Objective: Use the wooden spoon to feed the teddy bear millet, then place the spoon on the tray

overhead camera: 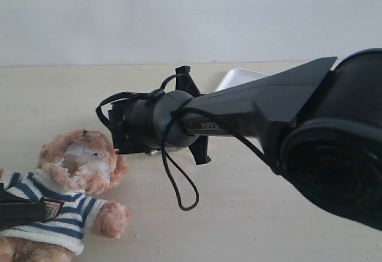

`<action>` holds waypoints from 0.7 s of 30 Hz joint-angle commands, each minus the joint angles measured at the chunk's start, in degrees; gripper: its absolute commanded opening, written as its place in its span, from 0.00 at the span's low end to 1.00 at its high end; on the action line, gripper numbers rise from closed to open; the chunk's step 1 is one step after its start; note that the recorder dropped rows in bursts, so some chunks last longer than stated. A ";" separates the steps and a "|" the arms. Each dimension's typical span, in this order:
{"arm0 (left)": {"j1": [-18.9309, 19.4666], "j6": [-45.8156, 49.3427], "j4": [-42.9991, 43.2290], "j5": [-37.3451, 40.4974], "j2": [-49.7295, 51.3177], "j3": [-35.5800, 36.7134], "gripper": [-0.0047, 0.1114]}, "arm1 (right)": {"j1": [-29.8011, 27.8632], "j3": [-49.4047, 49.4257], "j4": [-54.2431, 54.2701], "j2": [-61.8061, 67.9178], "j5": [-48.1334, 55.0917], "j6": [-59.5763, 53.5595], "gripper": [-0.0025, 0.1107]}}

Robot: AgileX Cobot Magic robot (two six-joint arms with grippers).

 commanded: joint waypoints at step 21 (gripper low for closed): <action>0.17 0.21 -0.64 -1.12 -0.50 0.22 0.09 | 0.13 -0.22 8.20 -3.80 0.15 -6.60 0.03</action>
